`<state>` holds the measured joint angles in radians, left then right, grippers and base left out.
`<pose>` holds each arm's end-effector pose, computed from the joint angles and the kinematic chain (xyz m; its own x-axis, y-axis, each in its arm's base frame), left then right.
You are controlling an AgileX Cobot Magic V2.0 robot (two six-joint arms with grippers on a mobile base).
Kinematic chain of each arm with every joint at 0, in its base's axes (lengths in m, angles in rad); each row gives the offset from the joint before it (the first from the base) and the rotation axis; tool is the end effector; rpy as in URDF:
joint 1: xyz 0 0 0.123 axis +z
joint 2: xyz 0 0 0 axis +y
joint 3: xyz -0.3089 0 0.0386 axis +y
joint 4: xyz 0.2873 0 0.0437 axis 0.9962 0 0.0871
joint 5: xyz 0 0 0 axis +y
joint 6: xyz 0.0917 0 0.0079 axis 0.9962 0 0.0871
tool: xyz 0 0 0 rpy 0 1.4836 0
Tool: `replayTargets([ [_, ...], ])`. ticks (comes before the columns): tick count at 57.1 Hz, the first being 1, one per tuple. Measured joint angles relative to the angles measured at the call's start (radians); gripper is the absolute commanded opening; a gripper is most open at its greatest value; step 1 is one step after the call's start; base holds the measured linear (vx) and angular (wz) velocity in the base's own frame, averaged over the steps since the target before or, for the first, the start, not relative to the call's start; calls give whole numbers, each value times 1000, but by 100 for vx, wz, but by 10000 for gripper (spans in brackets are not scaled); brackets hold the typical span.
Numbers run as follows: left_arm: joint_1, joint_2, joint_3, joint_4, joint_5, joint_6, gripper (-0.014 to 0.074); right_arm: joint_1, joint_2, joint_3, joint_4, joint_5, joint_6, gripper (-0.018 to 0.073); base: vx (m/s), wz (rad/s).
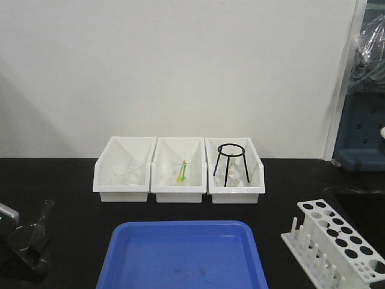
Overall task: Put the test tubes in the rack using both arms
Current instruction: 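Lift the test tube straight up out of the beaker with the left gripper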
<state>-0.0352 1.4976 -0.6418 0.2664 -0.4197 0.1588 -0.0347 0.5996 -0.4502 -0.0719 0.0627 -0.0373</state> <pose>0.3223 -0.0212 0.2131 -0.2726 0.3998 -0.8751 0.2633 0.9059 0.3318 0.1486 -0.0056 0.3181 -0.1279 -0.1045 -0.9863 0.0254 0.9938 -0.1086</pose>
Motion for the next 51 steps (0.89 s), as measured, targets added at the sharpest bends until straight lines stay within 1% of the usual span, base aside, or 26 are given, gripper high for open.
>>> replayTargets([
  [12,0,139,-143,-20,-20,29,582,0,0,0,0,7,0,492,0,0],
  [18,0,196,-191,-23,-20,30,582,0,0,0,0,9,0,492,0,0],
  [44,0,326,-297,-25,-27,27,578,0,0,0,0,38,0,492,0,0],
  [51,0,347,-311,-36,-34,27,578,0,0,0,0,38,0,492,0,0],
])
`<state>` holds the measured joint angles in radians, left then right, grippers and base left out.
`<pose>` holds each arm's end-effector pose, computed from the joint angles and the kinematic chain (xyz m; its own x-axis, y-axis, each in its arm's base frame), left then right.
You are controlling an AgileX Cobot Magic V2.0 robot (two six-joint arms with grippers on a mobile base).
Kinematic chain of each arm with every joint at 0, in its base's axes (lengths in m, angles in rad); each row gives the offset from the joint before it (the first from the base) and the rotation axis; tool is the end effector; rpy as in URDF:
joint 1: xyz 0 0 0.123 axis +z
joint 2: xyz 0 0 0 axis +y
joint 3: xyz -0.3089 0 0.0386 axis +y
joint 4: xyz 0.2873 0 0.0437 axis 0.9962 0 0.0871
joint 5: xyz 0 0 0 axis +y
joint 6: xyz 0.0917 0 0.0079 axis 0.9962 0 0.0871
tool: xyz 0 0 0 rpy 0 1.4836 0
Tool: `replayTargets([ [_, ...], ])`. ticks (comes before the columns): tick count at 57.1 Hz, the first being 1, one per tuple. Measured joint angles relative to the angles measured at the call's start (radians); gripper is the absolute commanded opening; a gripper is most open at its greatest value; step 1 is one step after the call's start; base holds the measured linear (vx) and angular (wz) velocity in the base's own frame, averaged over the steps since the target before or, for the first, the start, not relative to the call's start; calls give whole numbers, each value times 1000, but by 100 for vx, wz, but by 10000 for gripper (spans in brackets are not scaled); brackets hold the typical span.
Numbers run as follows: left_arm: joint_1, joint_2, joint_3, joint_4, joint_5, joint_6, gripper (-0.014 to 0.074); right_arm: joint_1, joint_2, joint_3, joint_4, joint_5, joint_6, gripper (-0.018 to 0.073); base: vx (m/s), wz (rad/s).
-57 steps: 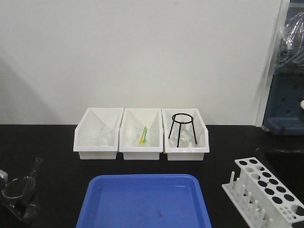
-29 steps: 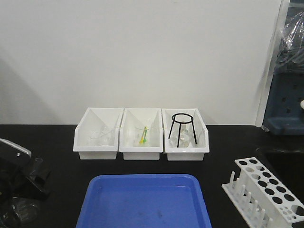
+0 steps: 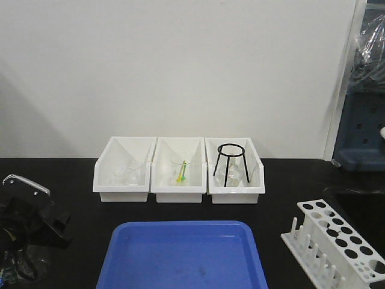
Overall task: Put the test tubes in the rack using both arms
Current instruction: 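Lift the test tube straight up out of the beaker with the left gripper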
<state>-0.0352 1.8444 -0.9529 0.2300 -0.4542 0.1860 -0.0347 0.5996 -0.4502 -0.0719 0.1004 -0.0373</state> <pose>0.4202 -0.0240 0.1815 -0.2764 0.3914 -0.8778 0.2539 0.9106 0.3261 0.1481 -0.0058 0.3146 -0.1651 -0.1030 -0.9809 0.0240 0.9938 -0.1084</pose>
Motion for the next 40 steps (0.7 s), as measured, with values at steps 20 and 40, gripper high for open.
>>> replayTargets([
  [20,5,18,-4,-57,-45,0,455,0,0,0,0,3,0,492,0,0],
  [40,6,19,-5,-97,-41,0,278,0,0,0,0,3,0,492,0,0],
])
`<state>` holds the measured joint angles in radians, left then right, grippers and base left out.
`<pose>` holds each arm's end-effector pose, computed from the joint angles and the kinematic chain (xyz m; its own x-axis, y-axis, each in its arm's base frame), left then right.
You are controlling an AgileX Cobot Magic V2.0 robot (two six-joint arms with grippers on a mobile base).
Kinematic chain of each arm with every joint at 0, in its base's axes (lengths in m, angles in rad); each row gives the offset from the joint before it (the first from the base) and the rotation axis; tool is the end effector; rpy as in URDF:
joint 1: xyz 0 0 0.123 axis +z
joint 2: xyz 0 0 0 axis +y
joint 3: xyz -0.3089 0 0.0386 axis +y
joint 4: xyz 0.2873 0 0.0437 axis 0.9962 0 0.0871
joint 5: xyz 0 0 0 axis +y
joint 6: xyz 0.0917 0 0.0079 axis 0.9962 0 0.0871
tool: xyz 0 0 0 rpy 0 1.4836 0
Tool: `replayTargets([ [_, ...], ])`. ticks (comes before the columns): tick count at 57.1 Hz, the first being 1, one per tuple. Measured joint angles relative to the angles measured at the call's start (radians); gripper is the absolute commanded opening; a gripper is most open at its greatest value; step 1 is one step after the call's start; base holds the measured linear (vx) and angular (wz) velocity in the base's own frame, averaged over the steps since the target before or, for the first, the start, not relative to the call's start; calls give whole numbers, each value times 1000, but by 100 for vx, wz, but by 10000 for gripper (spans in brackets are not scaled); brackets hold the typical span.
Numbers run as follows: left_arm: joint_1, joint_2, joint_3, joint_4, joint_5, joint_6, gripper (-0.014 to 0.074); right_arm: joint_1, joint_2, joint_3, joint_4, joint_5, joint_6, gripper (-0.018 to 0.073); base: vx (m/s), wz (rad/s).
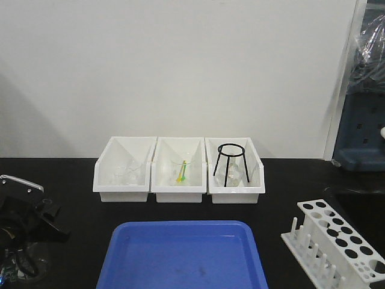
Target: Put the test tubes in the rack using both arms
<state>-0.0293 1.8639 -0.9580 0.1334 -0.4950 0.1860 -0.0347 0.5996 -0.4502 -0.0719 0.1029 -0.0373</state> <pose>0.4244 -0.0182 0.1788 -0.2802 0.3066 -0.9097 0.1811 0.9475 0.2636 0.1480 -0.0058 0.3144 -0.1676 -0.1029 -0.9805 0.0239 0.9938 -0.1083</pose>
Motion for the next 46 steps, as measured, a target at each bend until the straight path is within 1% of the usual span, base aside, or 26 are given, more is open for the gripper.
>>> replayTargets([
  [11,0,0,0,0,2,0,189,0,0,0,0,0,0,492,0,0],
  [31,0,0,-2,0,7,0,-3,0,0,0,0,0,0,492,0,0],
  [46,0,-45,-2,0,11,1,-5,0,0,0,0,0,0,492,0,0],
])
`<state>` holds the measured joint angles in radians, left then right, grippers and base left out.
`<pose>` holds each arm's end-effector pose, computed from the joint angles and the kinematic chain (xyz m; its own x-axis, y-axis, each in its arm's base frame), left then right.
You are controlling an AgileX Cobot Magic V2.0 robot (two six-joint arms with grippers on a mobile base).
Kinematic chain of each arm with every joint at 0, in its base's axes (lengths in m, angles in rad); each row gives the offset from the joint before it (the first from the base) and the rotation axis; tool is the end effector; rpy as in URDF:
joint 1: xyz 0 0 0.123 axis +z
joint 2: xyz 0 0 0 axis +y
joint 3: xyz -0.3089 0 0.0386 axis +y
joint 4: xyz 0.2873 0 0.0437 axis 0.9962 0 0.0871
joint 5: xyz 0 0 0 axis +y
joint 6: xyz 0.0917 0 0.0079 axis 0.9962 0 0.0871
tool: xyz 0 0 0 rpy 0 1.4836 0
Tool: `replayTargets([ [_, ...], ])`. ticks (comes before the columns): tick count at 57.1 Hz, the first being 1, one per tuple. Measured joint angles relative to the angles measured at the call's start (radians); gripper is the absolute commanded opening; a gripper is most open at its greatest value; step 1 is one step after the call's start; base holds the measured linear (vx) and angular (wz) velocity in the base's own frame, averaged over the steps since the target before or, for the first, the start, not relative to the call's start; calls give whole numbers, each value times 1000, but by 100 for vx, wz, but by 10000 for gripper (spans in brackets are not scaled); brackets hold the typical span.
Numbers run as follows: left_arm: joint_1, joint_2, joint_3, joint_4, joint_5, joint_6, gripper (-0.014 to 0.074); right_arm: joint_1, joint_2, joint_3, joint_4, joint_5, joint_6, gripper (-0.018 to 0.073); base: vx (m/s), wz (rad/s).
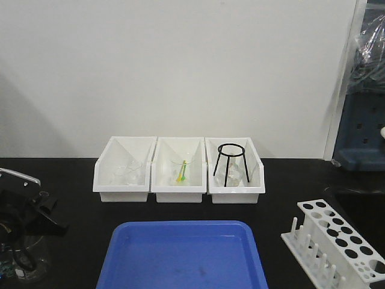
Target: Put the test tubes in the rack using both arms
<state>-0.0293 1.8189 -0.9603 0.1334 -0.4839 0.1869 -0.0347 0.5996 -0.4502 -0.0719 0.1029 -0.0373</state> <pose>0.4217 -0.0180 0.1976 -0.2471 0.3072 -0.9190 0.1706 0.9474 0.2708 0.1480 -0.0058 0.3144 -0.1676 -0.1029 -0.9805 0.0239 0.9938 -0.1083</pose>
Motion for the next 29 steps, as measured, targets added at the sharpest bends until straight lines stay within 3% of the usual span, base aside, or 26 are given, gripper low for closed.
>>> replayTargets([
  [20,0,-112,0,-97,5,0,-4,0,0,0,0,0,0,490,0,0],
  [29,0,-161,0,-107,5,-1,-4,0,0,0,0,-24,0,491,0,0],
])
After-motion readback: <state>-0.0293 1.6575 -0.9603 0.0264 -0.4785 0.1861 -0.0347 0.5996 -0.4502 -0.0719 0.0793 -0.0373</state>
